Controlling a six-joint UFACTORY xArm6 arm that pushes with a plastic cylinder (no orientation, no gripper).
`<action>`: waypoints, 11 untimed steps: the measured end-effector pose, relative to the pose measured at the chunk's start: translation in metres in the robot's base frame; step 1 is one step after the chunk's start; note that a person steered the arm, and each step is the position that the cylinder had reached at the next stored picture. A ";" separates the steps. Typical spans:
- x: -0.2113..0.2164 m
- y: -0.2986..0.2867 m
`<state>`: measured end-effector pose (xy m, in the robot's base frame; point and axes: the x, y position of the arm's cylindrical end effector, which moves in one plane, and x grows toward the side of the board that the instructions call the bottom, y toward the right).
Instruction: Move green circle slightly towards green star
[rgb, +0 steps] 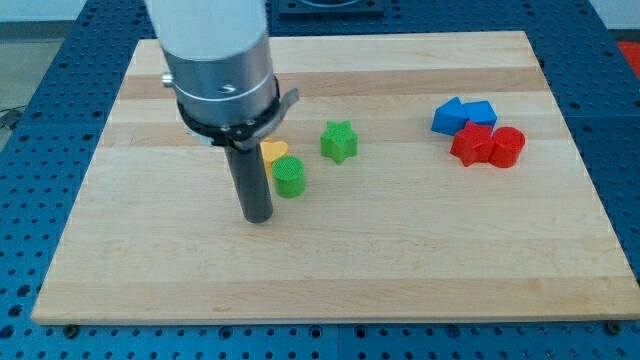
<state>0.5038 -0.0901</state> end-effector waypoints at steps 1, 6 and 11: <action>-0.041 0.001; -0.006 0.006; -0.044 0.040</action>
